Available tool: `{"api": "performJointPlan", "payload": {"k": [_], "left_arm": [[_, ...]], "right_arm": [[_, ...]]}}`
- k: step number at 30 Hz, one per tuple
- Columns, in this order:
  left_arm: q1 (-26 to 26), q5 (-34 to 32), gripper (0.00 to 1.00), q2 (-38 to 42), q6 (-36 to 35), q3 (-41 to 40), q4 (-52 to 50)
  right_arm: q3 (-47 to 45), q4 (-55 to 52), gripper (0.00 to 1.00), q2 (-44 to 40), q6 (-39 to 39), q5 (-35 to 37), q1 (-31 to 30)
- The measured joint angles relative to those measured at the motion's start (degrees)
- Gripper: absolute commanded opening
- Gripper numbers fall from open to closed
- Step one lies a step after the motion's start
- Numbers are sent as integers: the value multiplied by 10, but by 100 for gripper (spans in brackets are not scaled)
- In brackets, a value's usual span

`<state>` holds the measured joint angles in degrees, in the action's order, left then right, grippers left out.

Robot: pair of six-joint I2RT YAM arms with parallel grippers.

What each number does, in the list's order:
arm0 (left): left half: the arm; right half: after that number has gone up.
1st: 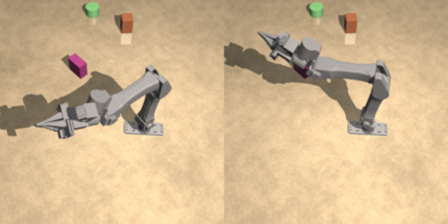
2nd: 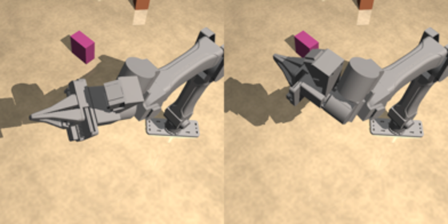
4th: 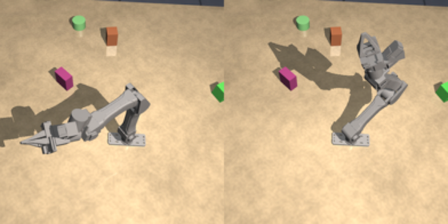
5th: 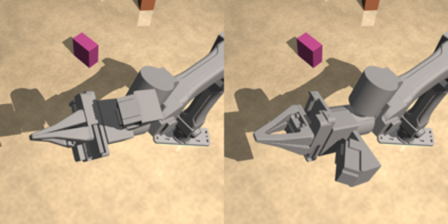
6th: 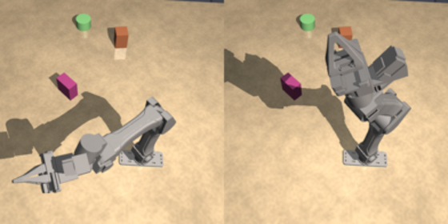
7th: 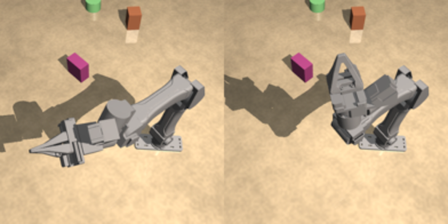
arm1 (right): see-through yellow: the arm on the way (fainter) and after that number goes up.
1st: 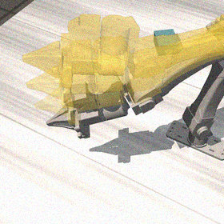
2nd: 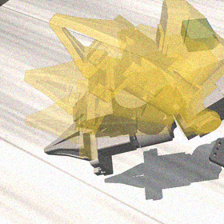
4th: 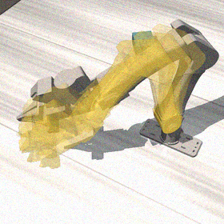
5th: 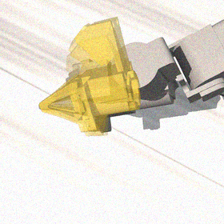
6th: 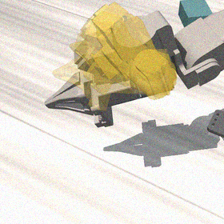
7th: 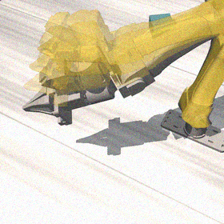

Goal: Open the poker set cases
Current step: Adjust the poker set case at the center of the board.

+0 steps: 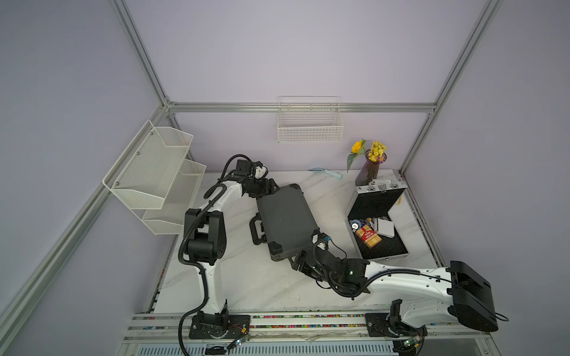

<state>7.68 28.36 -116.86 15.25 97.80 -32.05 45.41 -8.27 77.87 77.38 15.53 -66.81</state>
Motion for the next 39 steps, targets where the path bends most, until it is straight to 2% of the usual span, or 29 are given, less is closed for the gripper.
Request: {"api": "performJointPlan", "payload": {"k": [4,12,31,39], "left_arm": [[3,-3,84,-17,-31,31,-19],[-5,-75,86,-80,-77,74,-19],[-11,-38,85,-94,-106,89,-37],[-13,-32,85,-97,-111,92,-45]], "right_arm": [[0,11,84,13,4,0,0],[2,22,85,51,4,-20,12],[2,96,84,73,-6,-60,110],[0,115,72,95,-20,-74,136]]}}
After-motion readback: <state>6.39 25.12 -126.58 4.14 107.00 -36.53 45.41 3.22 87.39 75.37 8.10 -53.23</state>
